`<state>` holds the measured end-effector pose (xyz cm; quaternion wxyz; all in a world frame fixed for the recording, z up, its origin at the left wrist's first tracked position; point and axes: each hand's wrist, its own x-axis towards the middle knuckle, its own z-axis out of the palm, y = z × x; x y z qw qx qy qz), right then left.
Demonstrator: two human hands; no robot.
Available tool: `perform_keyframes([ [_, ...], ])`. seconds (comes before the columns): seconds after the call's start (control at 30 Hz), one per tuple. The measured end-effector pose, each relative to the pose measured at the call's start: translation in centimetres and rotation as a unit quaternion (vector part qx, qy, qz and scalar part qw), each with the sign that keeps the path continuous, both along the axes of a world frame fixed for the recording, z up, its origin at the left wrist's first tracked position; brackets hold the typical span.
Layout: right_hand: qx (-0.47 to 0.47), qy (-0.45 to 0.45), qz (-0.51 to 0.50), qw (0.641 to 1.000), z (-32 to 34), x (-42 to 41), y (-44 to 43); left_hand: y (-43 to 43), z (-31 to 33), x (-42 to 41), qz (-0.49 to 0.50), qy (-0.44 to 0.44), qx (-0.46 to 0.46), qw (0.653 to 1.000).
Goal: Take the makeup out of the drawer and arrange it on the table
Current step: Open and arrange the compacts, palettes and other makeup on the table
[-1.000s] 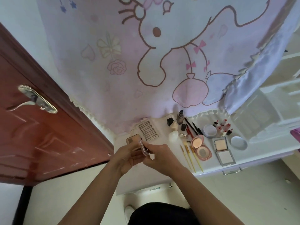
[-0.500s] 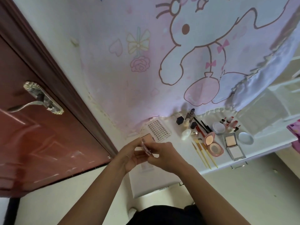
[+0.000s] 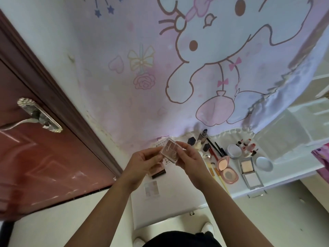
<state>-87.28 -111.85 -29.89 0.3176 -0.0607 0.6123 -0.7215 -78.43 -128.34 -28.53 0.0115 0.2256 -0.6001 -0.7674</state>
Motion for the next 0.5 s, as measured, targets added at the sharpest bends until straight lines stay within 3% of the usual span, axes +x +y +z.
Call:
perform_keyframes([
  [0.2,-0.094,-0.073,0.023,0.993,0.5,-1.3,1.9,1.8,1.7,-1.1,-0.020,0.038,-0.067,0.997],
  [0.5,-0.092,-0.087,0.083,0.989,0.3,-2.0,2.4,2.7,3.2,-1.7,-0.089,0.032,-0.228,0.969],
])
